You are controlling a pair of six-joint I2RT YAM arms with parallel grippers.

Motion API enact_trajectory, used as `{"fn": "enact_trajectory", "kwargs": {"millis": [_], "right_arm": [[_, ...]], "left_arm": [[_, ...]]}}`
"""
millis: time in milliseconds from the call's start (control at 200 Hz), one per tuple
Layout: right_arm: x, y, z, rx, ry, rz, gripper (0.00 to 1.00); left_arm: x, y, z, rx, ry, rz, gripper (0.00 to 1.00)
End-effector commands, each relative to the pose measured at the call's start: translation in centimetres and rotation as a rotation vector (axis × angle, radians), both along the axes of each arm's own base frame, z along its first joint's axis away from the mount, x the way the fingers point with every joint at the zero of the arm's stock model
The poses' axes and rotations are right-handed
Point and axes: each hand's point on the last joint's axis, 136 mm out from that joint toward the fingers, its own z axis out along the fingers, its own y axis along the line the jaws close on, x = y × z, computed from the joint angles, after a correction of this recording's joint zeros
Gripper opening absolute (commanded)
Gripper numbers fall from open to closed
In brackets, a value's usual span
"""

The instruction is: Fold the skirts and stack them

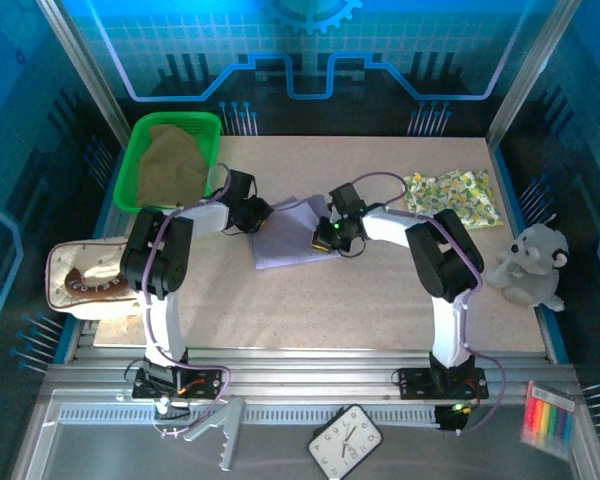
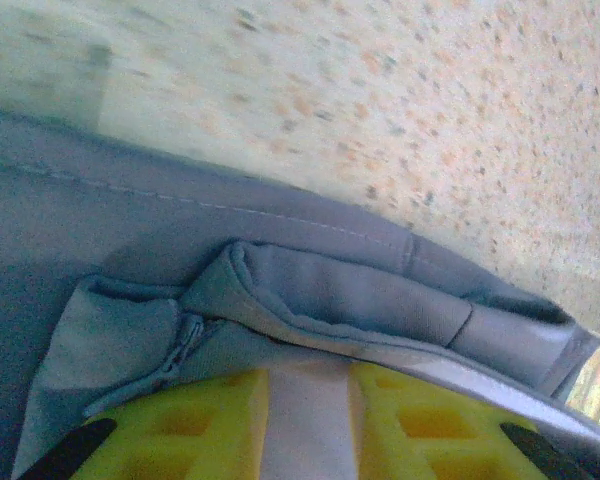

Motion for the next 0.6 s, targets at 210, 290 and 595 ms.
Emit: {"fn": "enact_trajectory", "kwargs": {"millis": [210, 290, 595], "right_arm": [[-3.0, -3.3, 1.1, 0.017, -0.024, -0.241, 0.22], [-2.2, -3.4, 3.2, 0.005, -0.091, -0.221, 0.35], [0.8, -1.9, 7.5, -0.055, -0.25, -0.156, 1.0]], "left_arm": [[0.2, -3.1, 1.2, 0.094, 0.001, -0.155, 0.36], [-0.1, -2.6, 3.7, 0.113, -0.029, -0.159, 0.45], [-4.6, -3.5, 10.0, -0.052, -0.073, -0.163, 0.99]]}}
